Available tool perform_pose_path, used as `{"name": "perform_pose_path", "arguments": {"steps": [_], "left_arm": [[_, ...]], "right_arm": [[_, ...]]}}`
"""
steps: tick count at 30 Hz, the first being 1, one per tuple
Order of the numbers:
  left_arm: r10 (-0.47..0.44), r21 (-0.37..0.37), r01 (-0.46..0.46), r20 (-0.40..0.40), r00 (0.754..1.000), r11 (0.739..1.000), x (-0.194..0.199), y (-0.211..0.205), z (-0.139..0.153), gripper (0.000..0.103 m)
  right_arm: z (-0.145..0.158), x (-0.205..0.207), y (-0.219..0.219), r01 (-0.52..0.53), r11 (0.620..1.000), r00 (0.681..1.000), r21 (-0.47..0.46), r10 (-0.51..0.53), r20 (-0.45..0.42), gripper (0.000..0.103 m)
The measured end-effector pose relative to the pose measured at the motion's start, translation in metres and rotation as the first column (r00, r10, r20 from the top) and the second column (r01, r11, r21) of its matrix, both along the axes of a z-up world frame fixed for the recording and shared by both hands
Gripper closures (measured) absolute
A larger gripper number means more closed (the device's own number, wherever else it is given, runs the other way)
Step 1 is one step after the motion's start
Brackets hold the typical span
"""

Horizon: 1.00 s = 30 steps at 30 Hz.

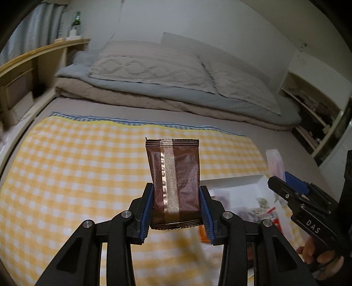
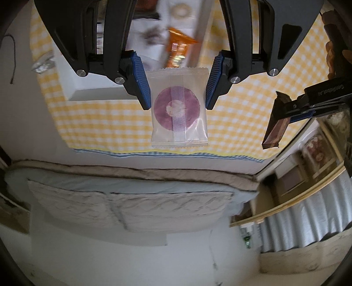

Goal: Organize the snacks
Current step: 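Carry the chocolate bar and pink packet over the white tray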

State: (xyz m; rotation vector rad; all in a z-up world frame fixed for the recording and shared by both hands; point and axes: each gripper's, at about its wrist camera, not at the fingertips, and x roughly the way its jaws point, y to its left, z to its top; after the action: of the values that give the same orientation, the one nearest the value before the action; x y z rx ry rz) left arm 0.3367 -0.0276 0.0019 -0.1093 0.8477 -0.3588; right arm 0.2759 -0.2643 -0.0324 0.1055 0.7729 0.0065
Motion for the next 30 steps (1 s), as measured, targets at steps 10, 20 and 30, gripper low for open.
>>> {"name": "perform_pose_path", "arguments": {"steps": [10, 20, 30], "left_arm": [[-0.087, -0.040, 0.086, -0.035, 0.996, 0.996, 0.014, -0.067, -0.021, 0.064], [-0.145, -0.086, 0.138, -0.080, 0.986, 0.987, 0.060, -0.125, -0.060, 0.064], [-0.182, -0.059, 0.176, -0.114, 0.977, 0.983, 0.105, -0.172, -0.101, 0.064]], "right_arm": [[-0.009, -0.025, -0.081, 0.147, 0.989, 0.989, -0.016, -0.147, -0.026, 0.052], [-0.032, -0.035, -0.135, 0.220, 0.975, 0.973, -0.032, -0.221, -0.066, 0.052], [-0.059, -0.025, -0.164, 0.245, 0.969, 0.963, -0.009, -0.245, -0.111, 0.052]]}}
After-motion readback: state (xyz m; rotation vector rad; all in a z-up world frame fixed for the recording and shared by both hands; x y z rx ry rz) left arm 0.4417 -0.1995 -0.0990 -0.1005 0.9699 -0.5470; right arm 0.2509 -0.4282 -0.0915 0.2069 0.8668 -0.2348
